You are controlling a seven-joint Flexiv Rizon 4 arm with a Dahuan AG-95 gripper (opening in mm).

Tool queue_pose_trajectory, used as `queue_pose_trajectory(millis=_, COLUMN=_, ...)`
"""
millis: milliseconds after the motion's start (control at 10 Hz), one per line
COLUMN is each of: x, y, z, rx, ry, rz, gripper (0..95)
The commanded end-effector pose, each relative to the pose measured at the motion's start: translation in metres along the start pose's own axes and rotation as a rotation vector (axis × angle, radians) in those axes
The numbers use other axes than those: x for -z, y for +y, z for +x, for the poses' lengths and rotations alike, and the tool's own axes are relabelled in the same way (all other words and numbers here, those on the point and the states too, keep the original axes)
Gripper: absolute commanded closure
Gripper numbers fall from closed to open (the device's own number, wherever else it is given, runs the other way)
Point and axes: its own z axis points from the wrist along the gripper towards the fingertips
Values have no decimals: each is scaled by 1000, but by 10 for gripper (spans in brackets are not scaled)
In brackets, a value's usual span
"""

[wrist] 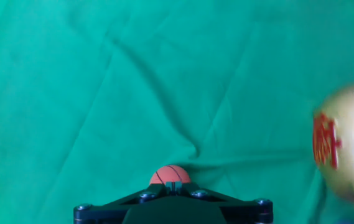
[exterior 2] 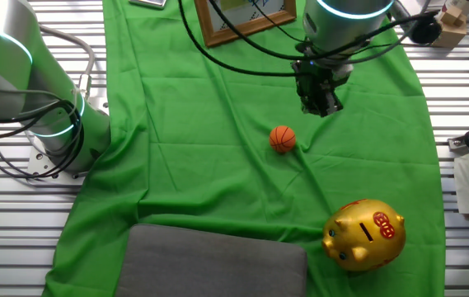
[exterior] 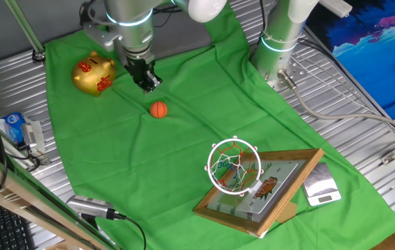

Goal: Grab a basketball, release it and shoot it into the basket

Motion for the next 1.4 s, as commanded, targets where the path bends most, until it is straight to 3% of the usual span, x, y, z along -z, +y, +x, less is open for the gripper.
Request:
queue_pose_trajectory(millis=100, x=-2, y=-2, z=-2, rx=313, ry=51, rz=58, gripper=950)
queue_pose_trajectory(millis=300, x=-3, y=-3, z=-3, rx=436, ry=74, rz=83, gripper=950)
queue_pose_trajectory(millis=600, x=-5, y=-7, z=-5, rx=531, ry=72, rz=63, gripper=950)
queue_pose_trajectory(millis=1100, x=-6, y=-13, z=-4, rx=540, ry=51, rz=35, gripper=950)
queue_pose_trajectory(millis=1400, x=-6, y=-13, z=-5, rx=539, ry=63, rz=35, gripper=950)
